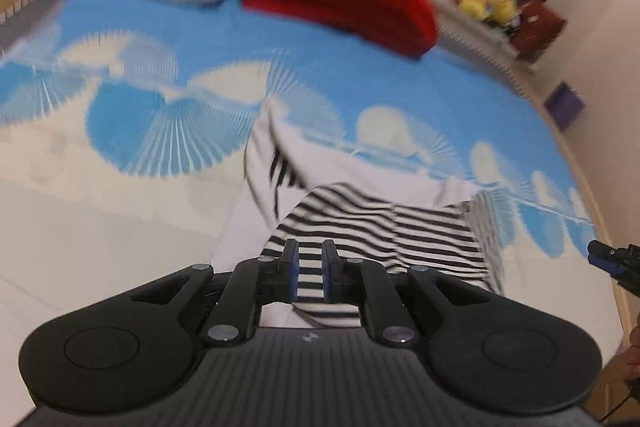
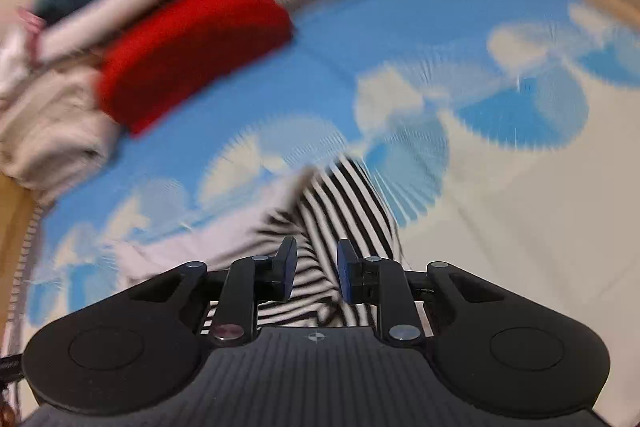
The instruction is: Fold small clothes
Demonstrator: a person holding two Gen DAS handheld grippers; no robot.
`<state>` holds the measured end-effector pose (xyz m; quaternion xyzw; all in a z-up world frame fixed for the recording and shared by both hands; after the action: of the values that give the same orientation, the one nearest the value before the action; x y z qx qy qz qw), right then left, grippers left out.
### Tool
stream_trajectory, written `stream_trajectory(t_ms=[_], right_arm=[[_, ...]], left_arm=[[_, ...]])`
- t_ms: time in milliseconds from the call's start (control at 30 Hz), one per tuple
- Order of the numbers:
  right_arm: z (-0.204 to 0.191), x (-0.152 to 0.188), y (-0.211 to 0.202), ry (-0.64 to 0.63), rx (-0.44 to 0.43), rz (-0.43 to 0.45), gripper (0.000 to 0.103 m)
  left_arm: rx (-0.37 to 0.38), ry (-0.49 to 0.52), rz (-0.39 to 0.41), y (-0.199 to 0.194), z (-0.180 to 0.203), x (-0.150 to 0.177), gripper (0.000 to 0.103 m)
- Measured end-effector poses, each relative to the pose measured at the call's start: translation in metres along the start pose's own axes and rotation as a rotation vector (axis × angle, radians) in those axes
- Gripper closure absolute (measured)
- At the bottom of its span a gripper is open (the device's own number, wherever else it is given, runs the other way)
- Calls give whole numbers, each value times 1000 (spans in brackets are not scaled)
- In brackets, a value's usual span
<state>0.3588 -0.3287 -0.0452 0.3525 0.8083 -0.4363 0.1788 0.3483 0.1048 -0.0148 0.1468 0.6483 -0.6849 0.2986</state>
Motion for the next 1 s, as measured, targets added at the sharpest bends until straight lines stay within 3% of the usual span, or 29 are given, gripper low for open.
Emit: stream_trajectory(t_ms=[167, 267, 367, 467, 500, 600, 700, 800, 1000], right_arm=[[-20, 24, -92, -105, -69, 81, 65], [-4, 62, -123, -99, -59, 81, 63], [26, 111, -134, -48, -27, 26, 63], [54, 155, -128, 7, 8, -27, 63], [62, 167, -122, 19, 25, -56, 63], [81, 195, -110, 134, 48, -147, 62], [93, 207, -98, 175, 62, -196, 62], [99, 213, -88, 176, 98, -220, 61], [109, 229, -66, 202, 106, -291, 52]], left_arm=[[23, 30, 76, -79, -12, 51, 90], [14, 1, 34, -95, -31, 99, 90], [-2, -44, -46, -89, -45, 143, 90], [-35, -27, -78, -75, -54, 182, 72], [-62, -24, -89, -65, -58, 193, 62], [-82, -87, -154, -31, -71, 217, 45], [-103, -196, -267, -7, -82, 224, 40], [-46, -238, -258, 1, -78, 213, 19], [-126, -151, -328, 18, -71, 230, 19]])
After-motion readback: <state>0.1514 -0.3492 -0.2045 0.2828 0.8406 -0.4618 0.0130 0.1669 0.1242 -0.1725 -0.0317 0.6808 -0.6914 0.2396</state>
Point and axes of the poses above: each gripper's, at about its wrist camera, not at the fingertips, and y roughly the way its jaws point, z to its right, x to its underside, the point moved 9 cm from there along y, roughly the way its jaws point, and after that the axes turned 14 degrees about -x, right-handed, at the moved point
